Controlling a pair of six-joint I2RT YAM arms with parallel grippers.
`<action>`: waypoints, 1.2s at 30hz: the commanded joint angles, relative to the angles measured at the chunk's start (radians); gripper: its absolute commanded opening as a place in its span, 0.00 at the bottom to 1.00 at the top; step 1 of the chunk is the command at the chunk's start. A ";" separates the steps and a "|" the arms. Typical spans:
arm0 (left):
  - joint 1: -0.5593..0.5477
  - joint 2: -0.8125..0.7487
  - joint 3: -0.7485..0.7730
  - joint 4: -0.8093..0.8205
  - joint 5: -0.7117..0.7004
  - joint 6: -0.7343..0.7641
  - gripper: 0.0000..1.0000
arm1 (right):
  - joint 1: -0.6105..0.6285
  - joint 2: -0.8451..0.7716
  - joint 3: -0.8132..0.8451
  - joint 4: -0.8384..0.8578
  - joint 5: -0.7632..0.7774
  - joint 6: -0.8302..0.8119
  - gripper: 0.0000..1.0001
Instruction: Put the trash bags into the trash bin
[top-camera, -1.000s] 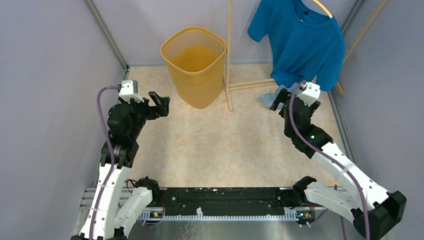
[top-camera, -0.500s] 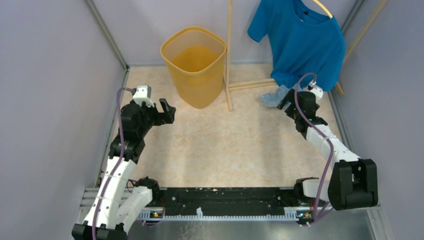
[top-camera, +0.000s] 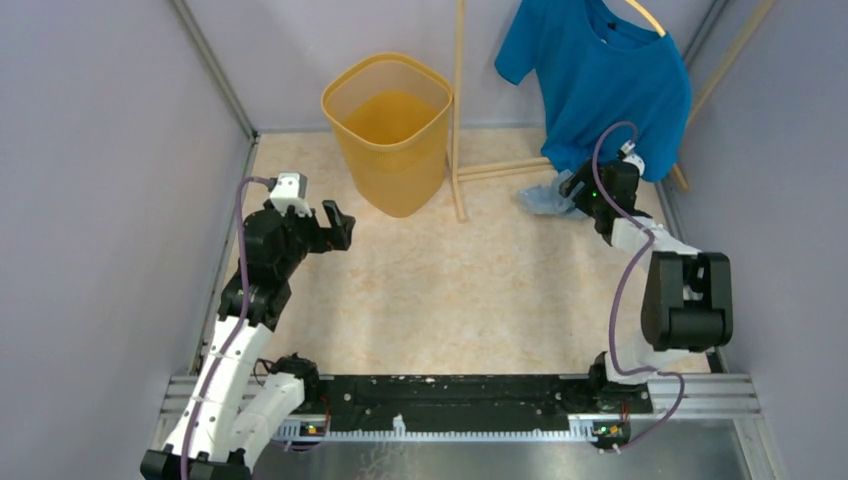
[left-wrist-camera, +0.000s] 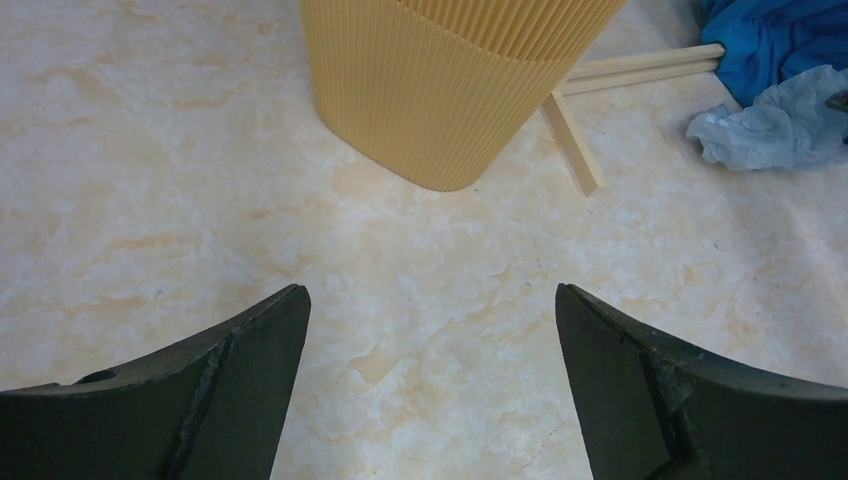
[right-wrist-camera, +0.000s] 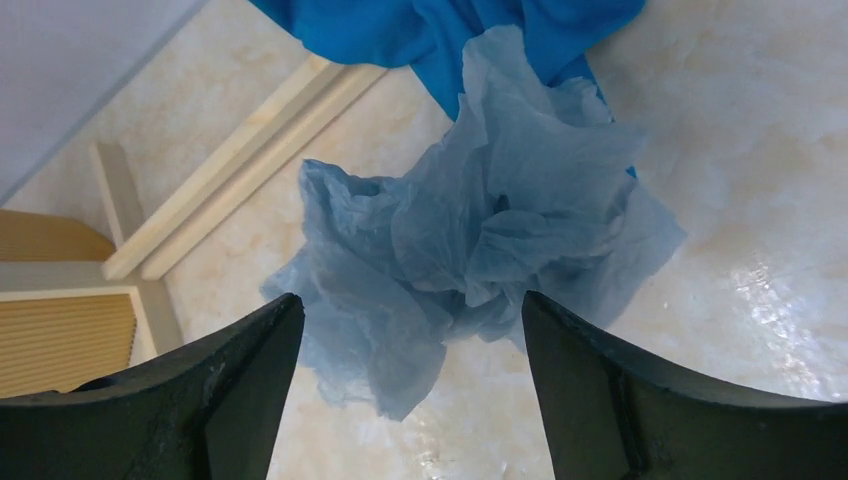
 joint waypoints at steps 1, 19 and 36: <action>-0.005 -0.010 -0.008 0.048 0.019 0.011 0.99 | 0.013 0.090 0.042 0.106 -0.032 0.002 0.74; -0.005 0.108 -0.051 0.160 0.509 -0.178 0.99 | 0.466 -0.304 -0.326 0.211 -0.668 -0.003 0.00; -0.552 0.319 -0.165 0.234 0.220 -0.364 0.99 | 0.526 -0.240 -0.470 0.505 -0.738 0.284 0.11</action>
